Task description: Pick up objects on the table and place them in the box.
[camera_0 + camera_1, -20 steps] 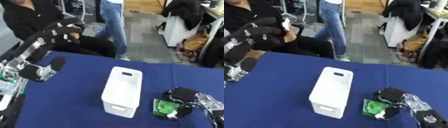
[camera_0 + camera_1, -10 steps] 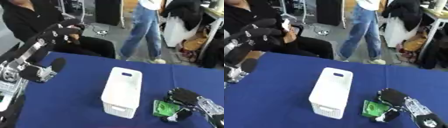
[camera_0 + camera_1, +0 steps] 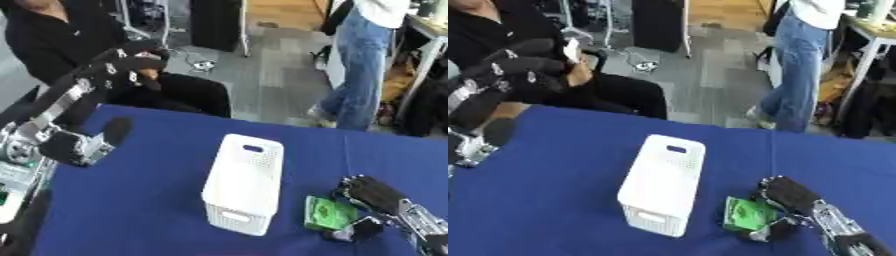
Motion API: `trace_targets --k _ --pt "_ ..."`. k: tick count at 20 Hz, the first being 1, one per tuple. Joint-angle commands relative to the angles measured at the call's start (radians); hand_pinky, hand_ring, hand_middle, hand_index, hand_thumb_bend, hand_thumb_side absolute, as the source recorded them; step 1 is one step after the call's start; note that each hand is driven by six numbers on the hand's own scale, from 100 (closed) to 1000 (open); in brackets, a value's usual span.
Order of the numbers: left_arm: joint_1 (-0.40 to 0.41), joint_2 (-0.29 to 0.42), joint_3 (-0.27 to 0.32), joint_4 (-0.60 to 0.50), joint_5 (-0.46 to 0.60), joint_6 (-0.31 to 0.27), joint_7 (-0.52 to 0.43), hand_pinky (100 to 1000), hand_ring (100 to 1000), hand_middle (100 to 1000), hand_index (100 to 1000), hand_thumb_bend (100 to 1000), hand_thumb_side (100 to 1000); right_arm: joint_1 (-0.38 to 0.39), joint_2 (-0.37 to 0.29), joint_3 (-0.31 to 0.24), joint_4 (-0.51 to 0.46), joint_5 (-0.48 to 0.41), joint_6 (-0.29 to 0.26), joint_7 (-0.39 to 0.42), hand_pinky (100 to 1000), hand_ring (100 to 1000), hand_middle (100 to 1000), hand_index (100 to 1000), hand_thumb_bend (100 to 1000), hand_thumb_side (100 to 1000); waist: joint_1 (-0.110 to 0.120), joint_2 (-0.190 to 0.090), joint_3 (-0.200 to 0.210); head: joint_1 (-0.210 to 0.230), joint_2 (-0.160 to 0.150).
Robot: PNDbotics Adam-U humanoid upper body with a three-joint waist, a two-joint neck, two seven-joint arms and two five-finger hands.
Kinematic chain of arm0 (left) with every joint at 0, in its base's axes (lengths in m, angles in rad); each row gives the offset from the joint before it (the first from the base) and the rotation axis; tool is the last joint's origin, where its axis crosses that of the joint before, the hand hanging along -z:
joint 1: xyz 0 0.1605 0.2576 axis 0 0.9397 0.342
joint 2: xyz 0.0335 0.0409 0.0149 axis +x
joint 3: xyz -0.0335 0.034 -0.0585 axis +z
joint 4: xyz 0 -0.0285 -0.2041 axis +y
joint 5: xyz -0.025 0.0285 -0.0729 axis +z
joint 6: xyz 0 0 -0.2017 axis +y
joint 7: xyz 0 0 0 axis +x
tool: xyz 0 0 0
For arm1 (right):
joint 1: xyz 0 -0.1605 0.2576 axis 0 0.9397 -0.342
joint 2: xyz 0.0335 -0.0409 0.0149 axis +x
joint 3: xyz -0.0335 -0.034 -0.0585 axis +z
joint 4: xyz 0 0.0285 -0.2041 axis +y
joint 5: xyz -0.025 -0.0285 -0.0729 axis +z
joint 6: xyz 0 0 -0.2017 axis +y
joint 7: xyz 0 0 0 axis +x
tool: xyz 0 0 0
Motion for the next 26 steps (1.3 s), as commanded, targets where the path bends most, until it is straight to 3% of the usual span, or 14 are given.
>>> trace_targets --k 1,7,13,14,15,20,26 --pt "-0.014 0.011 0.002 -0.006 0.005 -0.010 -0.010 701 898 976 929 100 678 -0.013 -0.035 -0.016 -0.047 -0.138 0.006 0.083 100 100 100 189 513 723 0.004 -0.009 -0.001 0.012 -0.017" --pt "-0.014 0.011 0.002 -0.005 0.006 -0.010 -0.011 701 898 976 930 100 677 -0.014 -0.066 -0.022 -0.186 -0.383 0.055 0.260 100 100 100 188 473 709 0.004 -0.010 -0.001 0.016 -0.024" --pt "-0.013 0.012 0.002 -0.005 0.005 -0.011 -0.010 702 899 977 929 100 677 -0.024 -0.071 -0.041 -0.322 -0.574 0.120 0.353 100 100 100 190 448 690 0.004 -0.010 -0.002 0.022 -0.022" --pt "-0.013 0.012 0.002 -0.005 0.005 -0.011 -0.010 702 899 977 929 100 677 -0.031 -0.071 -0.043 -0.344 -0.601 0.130 0.362 100 100 100 190 492 566 0.004 -0.011 -0.002 0.021 -0.022" --pt "-0.013 0.012 0.002 -0.005 0.005 -0.011 -0.010 702 899 977 929 100 677 -0.034 -0.071 -0.044 -0.361 -0.619 0.140 0.368 100 100 100 190 443 683 0.004 -0.011 -0.002 0.021 -0.021" --pt "-0.013 0.010 0.008 -0.005 0.000 -0.008 -0.003 703 899 977 930 100 677 -0.048 -0.064 -0.053 -0.408 -0.675 0.181 0.377 100 100 100 191 437 684 0.004 -0.012 0.000 0.027 -0.020" --pt "-0.015 0.006 0.013 -0.008 -0.008 0.000 0.008 703 899 977 930 100 678 -0.107 -0.047 -0.059 -0.385 -0.680 0.203 0.378 100 100 100 190 443 683 0.004 -0.010 0.005 0.025 -0.018"
